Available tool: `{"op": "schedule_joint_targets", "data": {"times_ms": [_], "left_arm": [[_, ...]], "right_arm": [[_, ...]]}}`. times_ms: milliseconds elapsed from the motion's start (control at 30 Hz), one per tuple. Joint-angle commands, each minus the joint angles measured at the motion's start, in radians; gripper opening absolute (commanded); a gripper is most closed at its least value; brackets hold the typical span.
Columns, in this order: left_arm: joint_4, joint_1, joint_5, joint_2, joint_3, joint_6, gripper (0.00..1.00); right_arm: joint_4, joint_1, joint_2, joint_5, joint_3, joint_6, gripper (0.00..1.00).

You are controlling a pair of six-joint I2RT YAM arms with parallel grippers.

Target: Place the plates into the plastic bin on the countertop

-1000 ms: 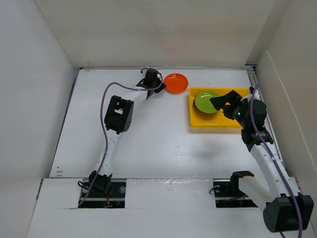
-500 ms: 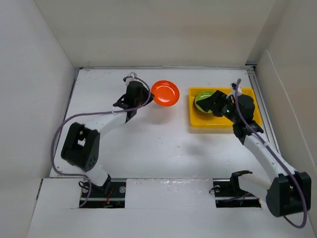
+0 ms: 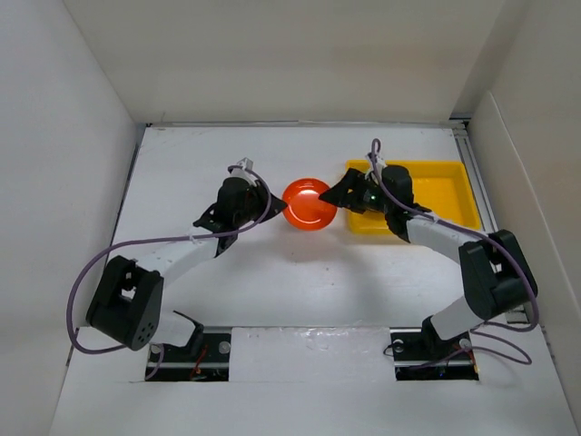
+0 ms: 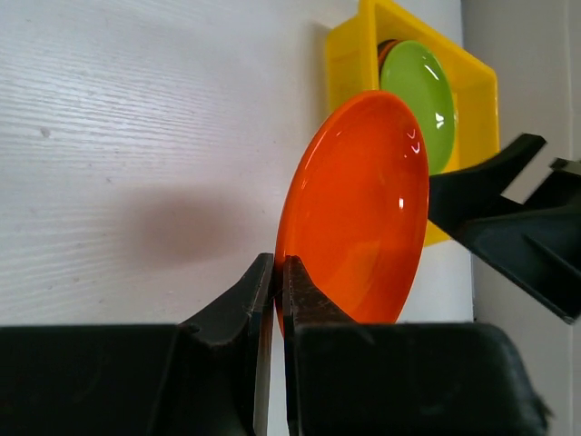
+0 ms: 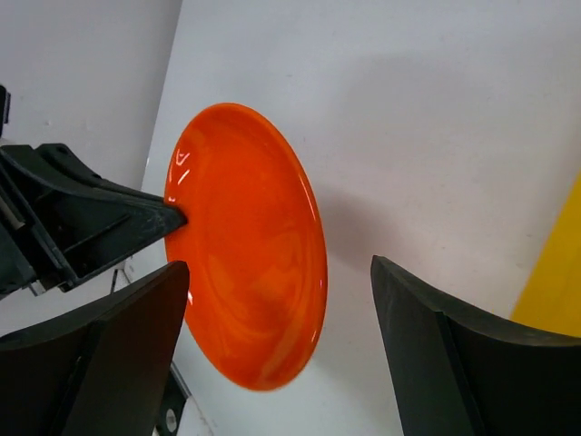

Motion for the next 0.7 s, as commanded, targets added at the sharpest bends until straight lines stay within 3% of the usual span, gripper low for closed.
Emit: {"op": "schedule_joint_targets", "data": {"times_ms": [0, 67, 100, 167, 200, 233, 267, 400, 667], "left_arm": [[0.117, 0.002, 0.071, -0.081, -0.007, 0.017, 0.0], [0.117, 0.002, 0.082, -0.093, -0.007, 0.017, 0.0], [0.117, 0.002, 0.082, -0.102, -0.007, 0.017, 0.0], [0.085, 0.002, 0.051, -0.102, -0.007, 0.017, 0.01], [0.052, 0.002, 0.018, -0.102, 0.015, 0.017, 0.35], [-0.018, 0.002, -0.018, -0.102, 0.025, 0.005, 0.85], [-0.053, 0.002, -0.048, -0.102, 0.034, 0.005, 1.0], [-0.178, 0.002, -0.188, -0.14, 0.06, 0.005, 1.0], [-0.245, 0.002, -0.219, -0.226, 0.005, 0.061, 1.0]], "right_arm": [[0.116, 0.045, 0.033, 0.01, 0.057, 0.023, 0.85], [0.116, 0.054, 0.072, 0.019, 0.057, 0.032, 0.76], [0.128, 0.054, 0.082, 0.019, 0.057, 0.032, 0.61], [0.14, 0.054, 0.092, 0.019, 0.057, 0.057, 0.14], [0.141, 0.054, 0.092, 0.03, 0.057, 0.066, 0.0], [0.141, 0.045, 0.092, 0.042, 0.047, 0.066, 0.0], [0.141, 0.045, 0.071, 0.063, 0.038, 0.09, 0.0], [0.141, -0.058, 0.009, 0.168, -0.02, 0.123, 0.0], [0.116, -0.347, -0.002, 0.182, -0.075, 0.135, 0.0]]}}
